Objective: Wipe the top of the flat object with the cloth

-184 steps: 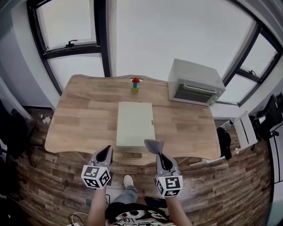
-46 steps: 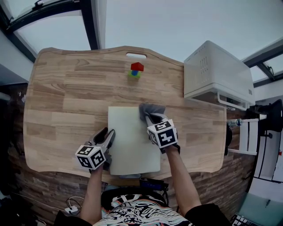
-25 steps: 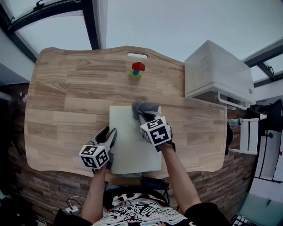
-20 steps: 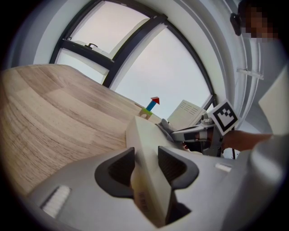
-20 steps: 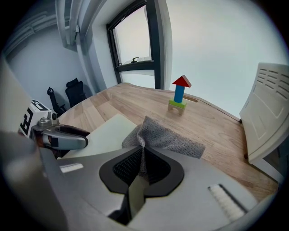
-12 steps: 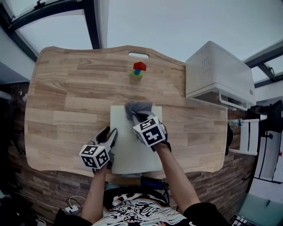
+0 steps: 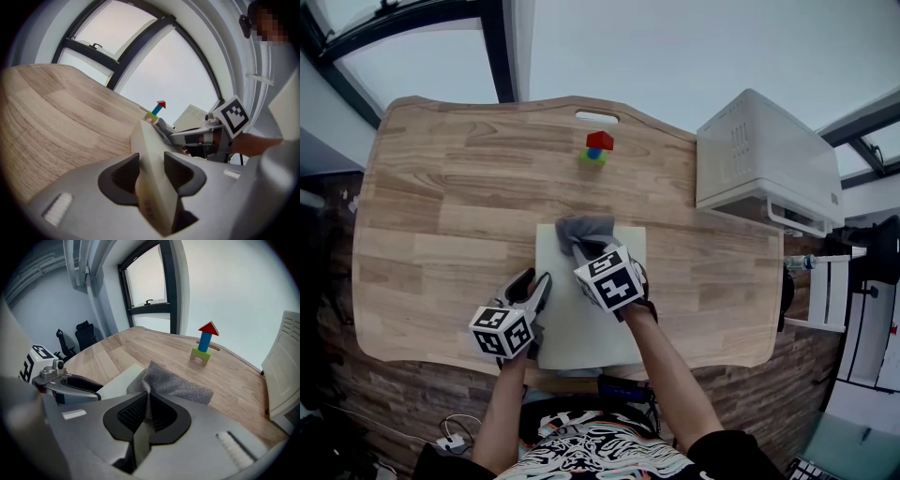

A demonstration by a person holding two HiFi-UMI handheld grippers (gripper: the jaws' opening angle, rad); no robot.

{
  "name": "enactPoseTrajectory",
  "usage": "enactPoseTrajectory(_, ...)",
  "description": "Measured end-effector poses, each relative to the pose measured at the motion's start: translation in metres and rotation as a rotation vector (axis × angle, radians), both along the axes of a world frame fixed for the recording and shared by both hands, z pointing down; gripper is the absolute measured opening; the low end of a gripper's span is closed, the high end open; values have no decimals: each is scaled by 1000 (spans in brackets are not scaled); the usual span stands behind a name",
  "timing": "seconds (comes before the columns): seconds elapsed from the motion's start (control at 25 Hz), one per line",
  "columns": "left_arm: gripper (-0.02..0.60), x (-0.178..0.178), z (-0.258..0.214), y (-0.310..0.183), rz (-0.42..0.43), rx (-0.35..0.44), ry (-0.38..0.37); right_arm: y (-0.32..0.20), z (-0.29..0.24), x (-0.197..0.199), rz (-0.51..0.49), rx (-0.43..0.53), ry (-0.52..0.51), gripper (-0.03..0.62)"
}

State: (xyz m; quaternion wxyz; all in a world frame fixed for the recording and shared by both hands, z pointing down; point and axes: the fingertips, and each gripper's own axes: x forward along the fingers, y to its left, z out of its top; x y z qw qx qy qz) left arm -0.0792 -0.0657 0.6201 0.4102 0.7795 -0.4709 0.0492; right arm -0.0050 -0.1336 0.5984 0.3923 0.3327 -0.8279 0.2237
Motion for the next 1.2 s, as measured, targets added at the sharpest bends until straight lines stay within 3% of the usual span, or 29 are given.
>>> enactPoseTrajectory(1.2, 196, 0, 1, 0, 3, -3, 12, 10, 1, -43, -69, -25, -58, 9)
